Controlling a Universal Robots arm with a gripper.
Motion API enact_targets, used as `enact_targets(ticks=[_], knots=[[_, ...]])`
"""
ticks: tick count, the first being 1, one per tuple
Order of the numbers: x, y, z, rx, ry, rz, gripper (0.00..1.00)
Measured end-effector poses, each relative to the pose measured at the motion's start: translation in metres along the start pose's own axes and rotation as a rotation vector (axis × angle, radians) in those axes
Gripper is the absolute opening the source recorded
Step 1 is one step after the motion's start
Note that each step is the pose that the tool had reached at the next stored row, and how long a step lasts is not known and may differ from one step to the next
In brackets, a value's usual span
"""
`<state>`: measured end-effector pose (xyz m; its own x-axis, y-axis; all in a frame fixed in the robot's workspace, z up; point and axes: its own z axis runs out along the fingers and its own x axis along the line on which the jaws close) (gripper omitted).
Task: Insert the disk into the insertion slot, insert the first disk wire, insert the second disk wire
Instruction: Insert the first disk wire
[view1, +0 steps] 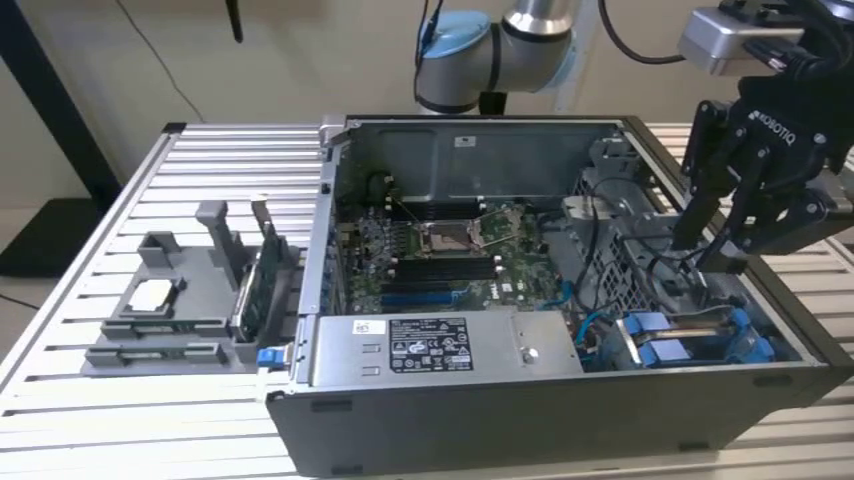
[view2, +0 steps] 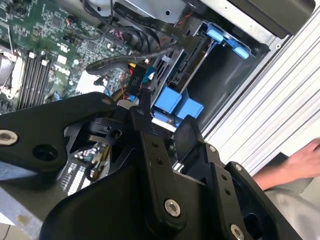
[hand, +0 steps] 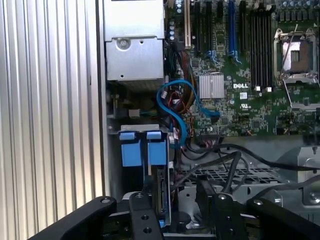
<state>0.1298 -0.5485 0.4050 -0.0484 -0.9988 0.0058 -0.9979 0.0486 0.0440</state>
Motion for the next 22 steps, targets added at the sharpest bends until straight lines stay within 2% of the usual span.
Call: enact_targets(ticks=[3,7,9,12,16,22], knots=[[-0.0016,-0.0012,-0.0013,-0.0006,-0.0003,0.0,0.47],[-0.0096,-0.0051,-0.0013,-0.0006,-0.0001,0.0,0.47],[-0.0132,-0.0064,-0.0002,-0.0006,0.0,0.0,0.47],[-0.0138,-0.0065,0.0033,-0.0006,-0.0006,0.0,0.47],[-0.0143,-0.0067,0.0081,-0.0008,-0.005,0.0,0.47],[-0.0189,-0.0066,0.0128,-0.0012,-0.0122,-0.001,0.47]])
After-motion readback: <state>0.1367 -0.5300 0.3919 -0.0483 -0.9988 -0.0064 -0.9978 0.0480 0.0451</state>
